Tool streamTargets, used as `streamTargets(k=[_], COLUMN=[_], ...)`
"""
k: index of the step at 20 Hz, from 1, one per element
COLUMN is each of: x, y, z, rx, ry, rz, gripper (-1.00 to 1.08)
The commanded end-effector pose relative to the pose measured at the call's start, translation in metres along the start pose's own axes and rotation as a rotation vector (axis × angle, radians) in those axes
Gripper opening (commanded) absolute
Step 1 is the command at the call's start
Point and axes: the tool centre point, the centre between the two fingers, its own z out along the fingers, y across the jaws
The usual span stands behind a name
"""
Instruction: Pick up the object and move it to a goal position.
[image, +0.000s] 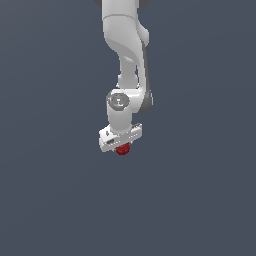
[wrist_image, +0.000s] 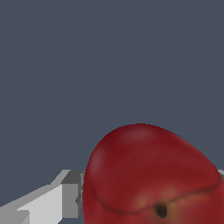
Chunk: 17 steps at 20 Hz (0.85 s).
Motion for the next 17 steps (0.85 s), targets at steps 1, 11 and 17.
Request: streamTargets(k=[1,11,17], x=[-0.006,-0.045,-0.051], y=[0.009,0.060,0.070], z=[-0.006,-0.035,-0.040], rx=[-0.002,-0.001,-0.001], ry=[0.002,0.003,0.003], rz=[0.002,0.001,0.000], gripper=[-1.00,-1.00,-1.00])
